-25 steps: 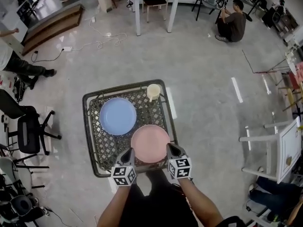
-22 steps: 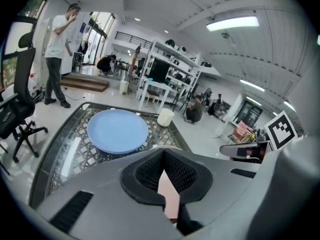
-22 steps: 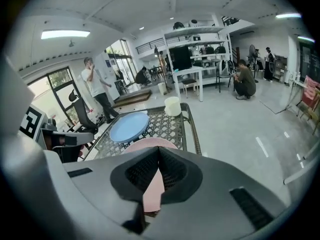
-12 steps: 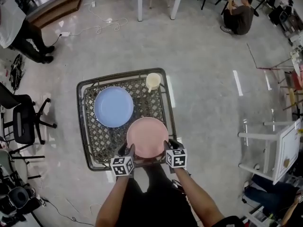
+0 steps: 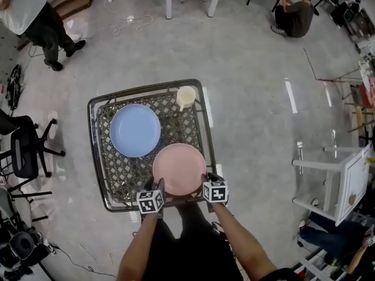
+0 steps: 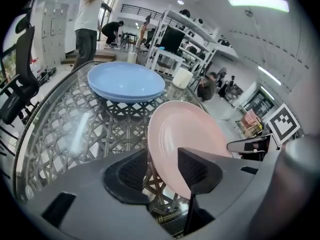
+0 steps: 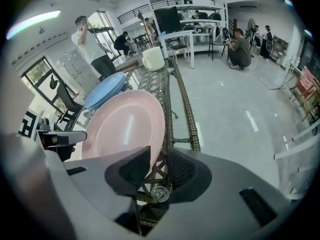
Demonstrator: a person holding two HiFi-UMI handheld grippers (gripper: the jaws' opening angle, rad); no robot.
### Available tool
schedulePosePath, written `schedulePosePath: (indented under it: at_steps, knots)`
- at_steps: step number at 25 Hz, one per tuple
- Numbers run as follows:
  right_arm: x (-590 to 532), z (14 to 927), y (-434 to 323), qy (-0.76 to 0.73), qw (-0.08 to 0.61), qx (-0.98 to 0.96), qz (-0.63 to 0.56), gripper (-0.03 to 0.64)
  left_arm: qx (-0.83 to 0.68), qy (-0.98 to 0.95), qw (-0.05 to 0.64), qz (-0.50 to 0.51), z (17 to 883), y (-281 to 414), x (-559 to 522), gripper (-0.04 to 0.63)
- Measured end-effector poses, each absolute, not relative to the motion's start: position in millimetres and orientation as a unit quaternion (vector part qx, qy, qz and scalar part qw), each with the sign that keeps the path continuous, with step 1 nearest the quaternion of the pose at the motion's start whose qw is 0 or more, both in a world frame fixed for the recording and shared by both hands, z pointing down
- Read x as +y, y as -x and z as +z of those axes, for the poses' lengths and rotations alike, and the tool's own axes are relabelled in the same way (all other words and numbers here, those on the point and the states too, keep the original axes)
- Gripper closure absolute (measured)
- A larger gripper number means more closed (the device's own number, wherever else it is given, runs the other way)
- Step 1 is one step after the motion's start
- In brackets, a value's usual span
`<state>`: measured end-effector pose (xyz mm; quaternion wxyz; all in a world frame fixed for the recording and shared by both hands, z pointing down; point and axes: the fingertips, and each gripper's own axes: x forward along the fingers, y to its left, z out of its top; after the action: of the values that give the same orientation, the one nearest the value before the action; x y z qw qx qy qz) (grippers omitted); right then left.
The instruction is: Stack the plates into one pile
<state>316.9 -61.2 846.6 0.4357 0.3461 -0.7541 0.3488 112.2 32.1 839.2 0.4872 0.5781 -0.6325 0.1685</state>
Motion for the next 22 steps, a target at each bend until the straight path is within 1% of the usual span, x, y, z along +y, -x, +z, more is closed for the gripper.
schedulePosePath:
  at_steps: [3, 6, 7, 8, 10, 16, 22]
  knots:
    - [-61, 854, -317, -0.345, 0.435, -0.751, 0.358, 0.529, -0.630, -0.570, 0.493, 0.188, 851, -111, 34, 0.411]
    - [-62, 855, -312, -0.341, 0.434, -0.752, 0.360, 0.530, -0.629, -0.562, 0.496, 0.206, 858, -108, 36, 0.440]
    - [-62, 855, -310, -0.340, 0.435, -0.753, 0.359, 0.536, -0.629, -0.561, 0.498, 0.206, 859, -107, 36, 0.456]
    - [-61, 855, -309, -0.339, 0.436, -0.753, 0.358, 0.545, -0.629, -0.560, 0.499, 0.204, 859, -107, 36, 0.490]
    - [-62, 857, -308, -0.341, 0.436, -0.752, 0.358, 0.554, -0.627, -0.561, 0.502, 0.199, 860, -107, 35, 0.514]
    - [-61, 855, -309, -0.345, 0.430, -0.751, 0.363, 0.561, -0.626, -0.564, 0.505, 0.187, 856, -108, 37, 0.521]
    - [-62, 825, -302, -0.335, 0.409, -0.768, 0.361, 0.566, -0.645, -0.563, 0.488, 0.169, 823, -106, 44, 0.523]
